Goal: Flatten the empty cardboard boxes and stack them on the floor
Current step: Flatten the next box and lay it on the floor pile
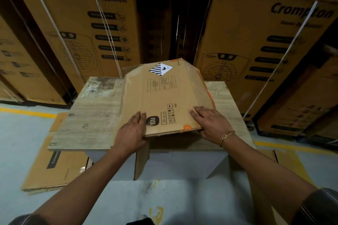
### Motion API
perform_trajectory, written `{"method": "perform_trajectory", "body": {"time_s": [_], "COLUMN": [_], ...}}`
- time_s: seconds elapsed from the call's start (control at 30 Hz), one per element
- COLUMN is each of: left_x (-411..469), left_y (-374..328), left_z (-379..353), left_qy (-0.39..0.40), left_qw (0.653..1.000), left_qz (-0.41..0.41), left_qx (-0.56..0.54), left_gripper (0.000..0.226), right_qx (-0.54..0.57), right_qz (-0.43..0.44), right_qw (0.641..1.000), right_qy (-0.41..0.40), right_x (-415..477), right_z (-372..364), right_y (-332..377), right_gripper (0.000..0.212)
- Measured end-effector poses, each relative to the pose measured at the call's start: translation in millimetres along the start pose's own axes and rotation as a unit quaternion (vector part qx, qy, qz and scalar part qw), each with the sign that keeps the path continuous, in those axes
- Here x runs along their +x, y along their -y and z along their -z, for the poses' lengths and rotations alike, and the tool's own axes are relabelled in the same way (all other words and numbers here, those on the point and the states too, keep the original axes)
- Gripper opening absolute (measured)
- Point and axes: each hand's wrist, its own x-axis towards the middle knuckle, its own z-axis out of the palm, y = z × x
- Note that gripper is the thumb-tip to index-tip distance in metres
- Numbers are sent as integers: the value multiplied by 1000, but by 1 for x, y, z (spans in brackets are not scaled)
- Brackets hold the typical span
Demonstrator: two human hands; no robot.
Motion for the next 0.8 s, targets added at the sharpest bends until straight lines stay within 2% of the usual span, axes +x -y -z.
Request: {"method": "perform_trajectory", "body": {"time_s": [0.1, 0.17, 0.27, 0.37, 0.43, 0.5, 0.6, 0.67, 0.8], "left_x": [-7, -3, 11, 27, 36, 43, 48, 46, 28], "left_y": [1, 6, 11, 14, 18, 22, 29, 40, 73], "left_z": [11, 28, 69, 107, 121, 126, 114, 87, 5], "left_qy": [-24, -94, -176, -225, -261, -291, -295, -278, -183], "left_qw": [1000, 995, 981, 969, 959, 949, 942, 942, 964], "left_qz": [3, -18, -57, -70, -87, -92, -131, -162, -162], "left_qx": [11, 32, 58, 69, 64, 74, 87, 93, 105], "left_gripper": [86, 66, 32, 21, 14, 14, 17, 26, 65], "right_qx": [1, 3, -5, -26, -38, -32, -14, 0, 9], "right_qz": [6, -6, -28, -43, -46, -53, -42, -26, -10], "right_qw": [1000, 1000, 998, 994, 991, 987, 986, 991, 1000], "right_qy": [-2, -3, -51, -96, -122, -148, -163, -130, -2], "right_x": [-3, 1, 15, 33, 41, 44, 43, 42, 28], "right_z": [14, 30, 58, 87, 101, 103, 87, 64, -5], "right_y": [-2, -7, -20, -30, -38, -45, -45, -41, -26], "right_gripper": [83, 75, 53, 31, 25, 25, 29, 39, 54]}}
